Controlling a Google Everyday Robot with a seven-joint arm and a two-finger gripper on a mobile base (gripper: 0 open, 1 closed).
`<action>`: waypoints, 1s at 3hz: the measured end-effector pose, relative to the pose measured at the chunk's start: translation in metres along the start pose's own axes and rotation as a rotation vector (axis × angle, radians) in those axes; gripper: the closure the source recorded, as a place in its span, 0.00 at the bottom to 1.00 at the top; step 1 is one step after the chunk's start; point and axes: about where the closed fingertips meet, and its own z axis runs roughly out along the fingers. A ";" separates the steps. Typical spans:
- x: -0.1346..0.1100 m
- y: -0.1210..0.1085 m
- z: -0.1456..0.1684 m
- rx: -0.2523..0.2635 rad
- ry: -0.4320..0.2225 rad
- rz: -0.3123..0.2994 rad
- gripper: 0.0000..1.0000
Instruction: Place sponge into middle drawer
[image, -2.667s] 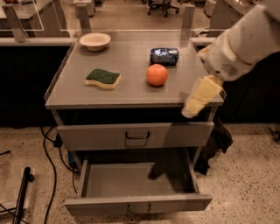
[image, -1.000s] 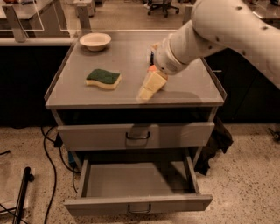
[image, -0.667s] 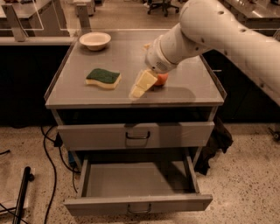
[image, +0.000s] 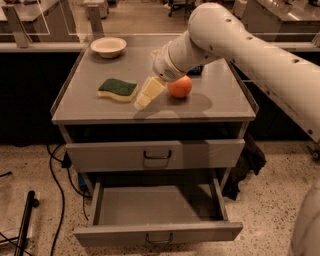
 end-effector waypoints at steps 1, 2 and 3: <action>-0.008 -0.009 0.016 -0.002 -0.005 0.032 0.00; -0.016 -0.009 0.030 -0.016 -0.003 0.050 0.01; -0.019 -0.006 0.045 -0.035 0.009 0.067 0.01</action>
Offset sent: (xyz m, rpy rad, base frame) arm 0.0261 0.0435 -0.0050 0.0298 0.0626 -0.0303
